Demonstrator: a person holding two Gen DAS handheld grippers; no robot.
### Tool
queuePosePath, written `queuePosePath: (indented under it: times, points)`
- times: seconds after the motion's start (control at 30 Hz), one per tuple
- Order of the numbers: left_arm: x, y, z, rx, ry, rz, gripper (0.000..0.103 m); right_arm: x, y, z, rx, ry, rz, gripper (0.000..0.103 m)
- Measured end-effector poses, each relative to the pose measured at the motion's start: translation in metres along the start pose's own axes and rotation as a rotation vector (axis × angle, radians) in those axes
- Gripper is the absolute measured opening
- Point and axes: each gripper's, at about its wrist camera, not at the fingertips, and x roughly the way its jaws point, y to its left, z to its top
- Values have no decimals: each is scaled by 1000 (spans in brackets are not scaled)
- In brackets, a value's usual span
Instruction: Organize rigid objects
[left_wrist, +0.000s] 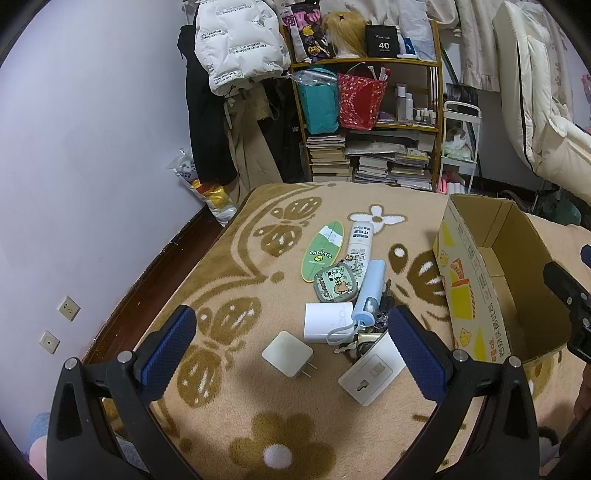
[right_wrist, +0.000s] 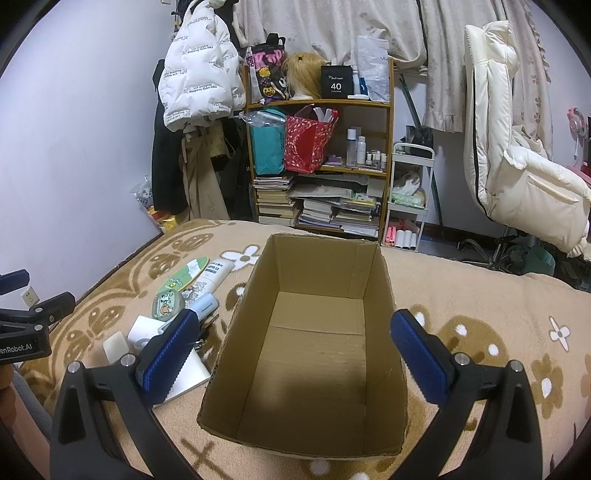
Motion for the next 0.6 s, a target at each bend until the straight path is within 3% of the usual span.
queuePosePath:
  times: [0.6]
  points:
    - [2,1,-3,6,2,1,103,1,-1,-2,-1,4,-5,103]
